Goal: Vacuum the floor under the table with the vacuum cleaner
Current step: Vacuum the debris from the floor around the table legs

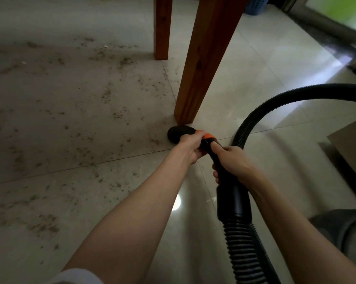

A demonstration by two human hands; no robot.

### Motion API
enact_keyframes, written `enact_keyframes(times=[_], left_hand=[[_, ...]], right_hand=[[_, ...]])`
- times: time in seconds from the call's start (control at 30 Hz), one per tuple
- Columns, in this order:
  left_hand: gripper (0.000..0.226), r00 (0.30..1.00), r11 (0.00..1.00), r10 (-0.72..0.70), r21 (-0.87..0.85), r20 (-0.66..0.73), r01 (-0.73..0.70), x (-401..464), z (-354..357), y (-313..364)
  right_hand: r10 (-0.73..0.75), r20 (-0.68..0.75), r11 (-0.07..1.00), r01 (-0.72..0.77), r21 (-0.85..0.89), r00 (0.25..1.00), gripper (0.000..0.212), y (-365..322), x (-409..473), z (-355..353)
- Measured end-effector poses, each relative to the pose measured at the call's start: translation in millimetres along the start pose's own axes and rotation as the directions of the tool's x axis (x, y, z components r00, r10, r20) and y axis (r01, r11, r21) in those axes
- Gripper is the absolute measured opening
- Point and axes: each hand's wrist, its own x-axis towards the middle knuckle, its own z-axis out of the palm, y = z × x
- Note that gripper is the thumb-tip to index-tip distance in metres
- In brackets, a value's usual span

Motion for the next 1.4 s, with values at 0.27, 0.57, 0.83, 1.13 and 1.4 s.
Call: enact_keyframes(times=[0.27, 0.57, 0.83, 1.13, 1.4], left_hand=[[0.045, 0.999, 0.998, 0.031, -0.052, -0.023, -0.032, 8, -1, 6], [0.028, 0.989, 0.994, -0.082, 0.085, 0.122, 0.072, -16, 15, -17], [0.042, 0.984, 0.996, -0.075, 0.068, 0.161, 0.065, -20, 41, -35], [0.025, 0.992, 0.995, -0.102, 0.031, 0.07, 0.1, -13, 24, -38], [0.034, 0.98, 0.99, -0.141, -0.008, 0.143, 0.143, -21, 35, -46]], right_hand=[[-0.015, -0.044, 0.999, 0.013, -0.05, 0.999, 0.033, -9, 6, 11], [0.001, -0.028, 0.989, -0.005, -0.149, 1.0, 0.033, 22, -24, -26], [-0.034, -0.151, 0.982, 0.004, -0.191, 0.988, 0.035, 33, -36, -41], [0.065, 0.027, 0.99, -0.061, -0.127, 0.998, 0.034, 22, -38, -40], [0.023, -0.076, 0.978, -0.038, -0.205, 0.997, 0.031, 28, -46, -42]])
